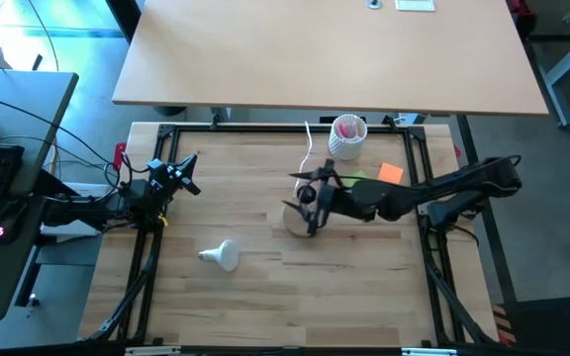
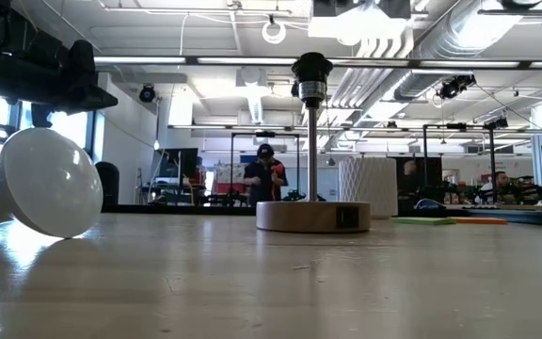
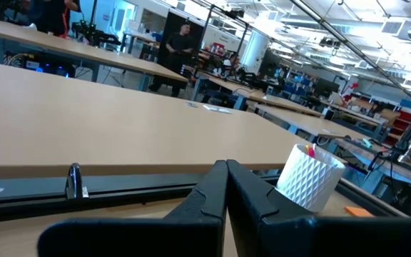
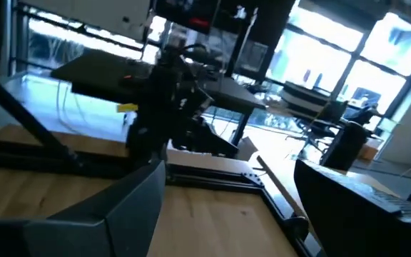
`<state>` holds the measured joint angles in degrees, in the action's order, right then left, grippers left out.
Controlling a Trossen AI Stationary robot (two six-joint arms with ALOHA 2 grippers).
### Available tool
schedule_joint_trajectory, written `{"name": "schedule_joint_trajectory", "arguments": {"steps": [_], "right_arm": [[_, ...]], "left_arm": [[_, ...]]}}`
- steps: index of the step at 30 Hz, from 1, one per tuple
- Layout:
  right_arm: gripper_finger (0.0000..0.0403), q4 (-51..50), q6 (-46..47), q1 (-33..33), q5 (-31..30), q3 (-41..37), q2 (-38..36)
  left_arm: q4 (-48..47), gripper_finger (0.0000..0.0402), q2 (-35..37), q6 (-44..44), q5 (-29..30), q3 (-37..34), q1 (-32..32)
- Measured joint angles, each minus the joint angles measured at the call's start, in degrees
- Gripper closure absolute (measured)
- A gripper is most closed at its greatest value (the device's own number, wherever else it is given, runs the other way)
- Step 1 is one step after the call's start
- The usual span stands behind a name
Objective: Screw lightbulb
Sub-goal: Insert the white lightbulb into the brown lamp
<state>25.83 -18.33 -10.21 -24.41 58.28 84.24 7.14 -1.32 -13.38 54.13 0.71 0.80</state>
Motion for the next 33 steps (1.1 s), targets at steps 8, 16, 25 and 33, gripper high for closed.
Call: {"name": "schedule_joint_trajectory", "arguments": {"steps": [8,16,25,33], "right_arm": [[0.0093,-7.3,0.4,-1.1,15.1,14.8,12.1],[0.0093,-7.8,3.1,-1.1,25.1,27.2,29.6],[0.0093,-16.4,9.2,-0.3,32.4,41.3,41.4],[0.0093,-28.3,10.4,-3.4,26.1,45.2,42.5]], "left_arm": [[0.7,0.0400,0.0,0.0,0.0,0.0,0.0],[-1.1,0.0401,0.0,-2.9,-5.1,0.0,-0.1],[-3.4,0.0400,-1.3,-3.9,-18.2,0.0,-0.1],[-8.0,0.0401,-6.0,-7.3,-45.2,1.0,-0.1]]}}
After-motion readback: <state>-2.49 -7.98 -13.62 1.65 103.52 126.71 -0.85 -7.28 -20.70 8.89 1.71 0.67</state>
